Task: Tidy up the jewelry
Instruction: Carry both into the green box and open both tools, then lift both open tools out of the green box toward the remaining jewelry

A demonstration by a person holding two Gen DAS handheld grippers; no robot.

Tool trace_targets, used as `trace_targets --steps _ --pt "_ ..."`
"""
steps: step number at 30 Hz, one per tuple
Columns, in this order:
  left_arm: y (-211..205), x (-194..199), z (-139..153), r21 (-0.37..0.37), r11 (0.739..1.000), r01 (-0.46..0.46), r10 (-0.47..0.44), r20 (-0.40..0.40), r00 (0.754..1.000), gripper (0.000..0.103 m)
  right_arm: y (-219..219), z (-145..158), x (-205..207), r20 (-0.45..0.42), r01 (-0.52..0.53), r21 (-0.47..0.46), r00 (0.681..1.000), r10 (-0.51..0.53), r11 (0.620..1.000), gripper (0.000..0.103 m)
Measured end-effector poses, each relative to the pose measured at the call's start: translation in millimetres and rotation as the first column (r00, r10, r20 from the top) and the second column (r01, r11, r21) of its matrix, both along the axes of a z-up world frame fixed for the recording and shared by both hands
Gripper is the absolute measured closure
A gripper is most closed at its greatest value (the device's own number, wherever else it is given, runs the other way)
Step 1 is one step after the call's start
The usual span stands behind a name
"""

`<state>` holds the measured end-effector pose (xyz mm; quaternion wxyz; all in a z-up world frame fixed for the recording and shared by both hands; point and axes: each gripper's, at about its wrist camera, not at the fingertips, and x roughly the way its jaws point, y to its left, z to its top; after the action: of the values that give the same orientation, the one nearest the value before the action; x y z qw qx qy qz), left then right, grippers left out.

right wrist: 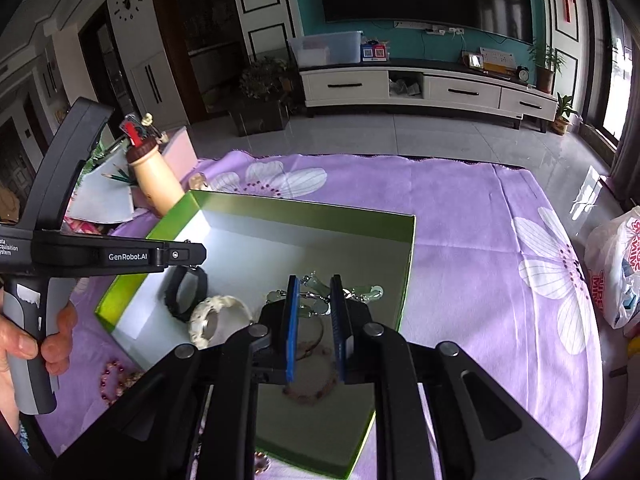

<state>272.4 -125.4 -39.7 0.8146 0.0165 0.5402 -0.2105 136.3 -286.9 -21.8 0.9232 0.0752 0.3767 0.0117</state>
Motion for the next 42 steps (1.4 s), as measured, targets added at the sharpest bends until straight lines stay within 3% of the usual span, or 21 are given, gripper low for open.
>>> trace_targets --steps 20,25,28,38,42 --pt "-24.5 26.4 -35.5 0.062 0.998 -0.007 0.011 -0.053 0.999 0.082 0.6 -26.6 40.6 -0.079 0.026 -0.010 0.997 -0.026 1.000 0.088" --pt "-24.3 24.7 -32.8 0.062 0.998 -0.012 0.015 -0.043 0.999 0.082 -4.5 -25.5 40.6 -0.072 0.047 -0.002 0.996 -0.047 0.999 0.076" --pt "-22.7 21.1 -28.3 0.041 0.999 -0.009 0.011 -0.042 0.999 0.078 -6.4 -23.3 33.3 -0.059 0.050 0.017 0.997 -0.049 0.999 0.074" --pt "1.2 -28.5 18.1 -0.005 1.000 0.017 -0.016 0.061 0.998 0.033 2.1 -4.0 -21.5 0.014 0.023 0.071 1.000 -0.024 0.997 0.062" --pt "17.2 -55.2 30.4 -0.027 0.999 0.030 -0.028 0.075 0.997 0.023 9.6 4.8 -47.5 0.038 0.012 0.074 0.999 -0.015 0.997 0.057"
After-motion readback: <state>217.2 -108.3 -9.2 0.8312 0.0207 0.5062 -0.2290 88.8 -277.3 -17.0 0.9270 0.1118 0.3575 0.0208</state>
